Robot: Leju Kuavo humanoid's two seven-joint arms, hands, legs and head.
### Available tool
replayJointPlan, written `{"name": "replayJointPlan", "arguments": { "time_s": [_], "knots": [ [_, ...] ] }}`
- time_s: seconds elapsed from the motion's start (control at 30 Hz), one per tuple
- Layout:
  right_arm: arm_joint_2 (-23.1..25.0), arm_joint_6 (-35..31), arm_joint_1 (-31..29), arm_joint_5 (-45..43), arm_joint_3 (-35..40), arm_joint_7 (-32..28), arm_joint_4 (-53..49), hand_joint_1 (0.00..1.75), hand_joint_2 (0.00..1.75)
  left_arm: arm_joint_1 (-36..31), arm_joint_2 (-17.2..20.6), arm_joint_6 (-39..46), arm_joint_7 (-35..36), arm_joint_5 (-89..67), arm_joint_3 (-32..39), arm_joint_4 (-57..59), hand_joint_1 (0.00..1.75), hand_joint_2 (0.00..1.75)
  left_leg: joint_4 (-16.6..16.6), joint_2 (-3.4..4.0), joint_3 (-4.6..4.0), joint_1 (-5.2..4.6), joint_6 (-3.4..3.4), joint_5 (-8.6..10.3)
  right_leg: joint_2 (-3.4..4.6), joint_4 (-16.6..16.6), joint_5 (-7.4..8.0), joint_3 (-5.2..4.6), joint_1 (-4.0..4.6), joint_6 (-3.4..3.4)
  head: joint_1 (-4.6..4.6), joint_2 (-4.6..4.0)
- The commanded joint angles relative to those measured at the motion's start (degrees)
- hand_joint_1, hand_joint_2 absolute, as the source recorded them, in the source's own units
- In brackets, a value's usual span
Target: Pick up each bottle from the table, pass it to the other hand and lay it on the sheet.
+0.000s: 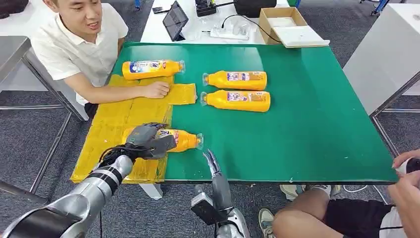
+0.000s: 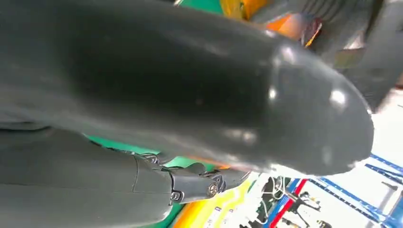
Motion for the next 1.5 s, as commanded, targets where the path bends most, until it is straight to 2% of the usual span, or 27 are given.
{"name": "replayJointPlan", "arguments": {
  "time_s": [0.03, 0.17, 0.3, 0.33, 0.47, 0.6, 0.63, 0.73, 0.8, 0.83, 0.9, 0.93, 0.97, 1.07, 1.13, 1.23, 1.37, 1.5],
  "knots": [
    [-2.8, -1.0, -0.6, -2.8, 2.6, -1.8, 0.7, 0.0, 0.0, 5.0, -0.8, -10.6, -11.8, 16.2, 7.3, -6.5, 0.0, 0.0, -0.1, 0.1, 0.17, 0.0, -0.04, -0.04, 0.04, -0.1, -0.02, 0.15, 0.01, -0.06, 0.02, 0.0],
    [-3.3, -2.0, -0.6, -4.0, 3.7, -1.8, 0.7, 0.0, 0.0, 9.4, -1.0, -13.2, -12.9, 25.8, 5.9, -17.3, 0.0, 0.0, -0.1, 0.15, 0.19, 0.03, -0.08, -0.1, 0.05, -0.1, -0.07, 0.16, 0.06, -0.1, 0.02, 0.0],
    [-3.5, -2.8, -0.4, -4.8, 3.7, -1.8, 0.4, 0.0, 0.0, 14.1, 0.2, -11.7, -12.4, 32.5, 2.5, -28.1, 0.0, 0.0, 0.0, 0.2, 0.08, 0.02, -0.06, -0.09, 0.08, 0.0, -0.06, 0.01, 0.05, -0.07, 0.02, 0.0],
    [-3.5, -2.8, -0.3, -4.8, 3.7, -1.8, 0.4, 0.0, 0.0, 14.2, 0.2, -11.6, -12.3, 32.8, 2.4, -28.5, 0.0, 1.75, 0.0, 0.14, 0.01, 0.01, -0.04, -0.06, 0.05, 0.0, -0.04, -0.05, 0.03, -0.05, 0.04, 0.0],
    [-3.7, -3.8, 0.3, -4.6, 4.4, -1.8, -0.4, 0.0, 0.0, 20.5, -1.9, -6.0, -15.7, 43.4, 4.1, -42.8, 0.0, 1.75, 0.0, 0.2, 0.11, 0.03, -0.07, -0.14, 0.06, 0.0, -0.1, 0.06, 0.05, -0.08, 0.04, 0.0],
    [-5.7, -4.9, 2.7, -5.7, 7.1, -1.8, -10.4, 0.0, 0.0, 25.0, -4.3, 0.8, -18.0, 49.0, 4.1, -54.6, 0.0, 1.75, 0.1, 0.13, -0.12, 0.04, -0.05, -0.12, 0.0, 0.0, -0.09, -0.16, 0.06, -0.06, 0.02, 0.0],
    [-6.1, -5.4, 3.1, -5.7, 7.2, -1.8, -12.5, 0.0, 1.75, 25.6, -4.2, 2.3, -18.5, 48.6, 3.8, -55.9, 0.0, 1.75, 0.0, 0.08, -0.17, 0.01, -0.03, -0.08, -0.01, 0.0, -0.07, -0.19, 0.02, -0.04, 0.04, 0.0],
    [-9.1, -8.6, 4.4, -2.4, 5.0, -1.8, -20.6, 0.0, 1.75, 28.6, -3.8, 4.9, -19.0, 49.3, 3.3, -60.5, 0.0, 1.75, 0.0, 0.14, -0.22, 0.0, -0.04, -0.09, 0.06, 0.0, -0.05, -0.25, 0.02, -0.04, 0.02, 0.0],
    [-10.4, -10.9, 6.1, 3.7, -0.7, -1.4, -25.1, 0.0, 1.75, 31.2, -3.9, 8.2, -20.3, 48.0, 3.9, -62.8, 0.0, 1.75, 0.0, 0.15, -0.16, -0.02, -0.04, -0.11, 0.04, 0.0, -0.08, -0.19, 0.01, -0.05, 0.02, 0.0],
    [-10.5, -7.8, 7.2, 5.6, -4.1, -0.8, -27.6, 0.0, 1.75, 32.2, -3.6, 8.4, -20.2, 48.0, 3.8, -63.4, 0.0, 1.75, 0.0, 0.11, -0.16, -0.04, -0.02, -0.08, 0.01, 0.0, -0.07, -0.2, -0.02, -0.04, 0.0, 0.0],
    [-12.3, -9.4, 7.3, 13.0, -7.6, 2.6, -27.6, 0.0, 1.75, 34.1, -3.7, 10.9, -21.4, 45.9, 4.2, -64.4, 0.0, 1.75, 0.0, 0.09, -0.1, -0.04, -0.04, -0.11, -0.02, 0.0, -0.11, -0.14, -0.01, -0.05, 0.02, 0.0],
    [-12.6, -7.5, 7.5, 13.3, -10.1, 2.2, -28.0, 0.0, 1.75, 34.7, -3.5, 11.3, -21.5, 45.7, 4.1, -64.6, 0.0, 1.75, 0.0, 0.07, -0.11, -0.05, -0.03, -0.09, -0.04, -0.1, -0.09, -0.15, -0.02, -0.04, 0.02, 0.0],
    [-13.2, -9.1, 7.0, 17.0, -12.0, 4.4, -26.6, 0.0, 1.75, 35.2, -3.6, 12.5, -21.8, 44.4, 4.2, -64.6, 0.0, 1.75, 0.0, 0.08, -0.01, -0.03, -0.05, -0.15, -0.05, -0.1, -0.14, -0.03, 0.0, -0.06, 0.02, 0.0],
    [-15.0, -7.8, 5.6, 18.8, -16.2, 4.6, -24.4, 0.0, 1.75, 36.6, -3.5, 14.3, -22.4, 42.4, 3.9, -64.8, 0.0, 1.75, -0.1, 0.06, 0.0, -0.04, -0.02, -0.12, -0.06, -0.1, -0.1, -0.01, -0.01, -0.04, 0.02, 0.0],
    [-15.0, -7.8, 5.6, 18.8, -16.2, 4.6, -24.4, 0.0, 1.75, 36.6, -3.5, 14.3, -22.4, 42.4, 3.9, -64.8, 0.0, 1.75, -0.1, 0.05, -0.13, -0.06, -0.01, -0.08, -0.04, -0.1, -0.06, -0.15, -0.02, -0.03, 0.0, 0.0],
    [-16.6, -9.2, 4.2, 24.5, -17.3, 7.8, -21.6, 0.0, 1.75, 36.5, -3.6, 14.6, -22.4, 42.3, 4.0, -64.6, 0.0, 1.75, 0.0, 0.08, -0.15, -0.04, -0.03, -0.1, 0.0, -0.1, -0.05, -0.16, 0.01, -0.04, 0.02, 0.0],
    [-19.0, -8.1, -1.2, 28.3, -19.2, 9.3, -14.1, 0.0, 1.75, 35.6, -4.2, 14.0, -22.2, 42.7, 3.3, -63.8, 0.0, 1.75, -0.1, 0.09, -0.04, -0.04, -0.04, -0.1, -0.03, -0.1, -0.05, -0.06, 0.02, -0.06, 0.0, 0.0],
    [-19.3, -6.5, -5.7, 30.2, -18.3, 10.6, -6.8, 0.0, 1.75, 34.5, -4.4, 14.0, -22.0, 42.5, 2.3, -61.9, 0.0, 1.75, 0.0, 0.22, -0.11, -0.02, -0.02, -0.09, 0.1, -0.1, 0.02, -0.13, 0.02, -0.02, 0.0, 0.0]
  ]
}}
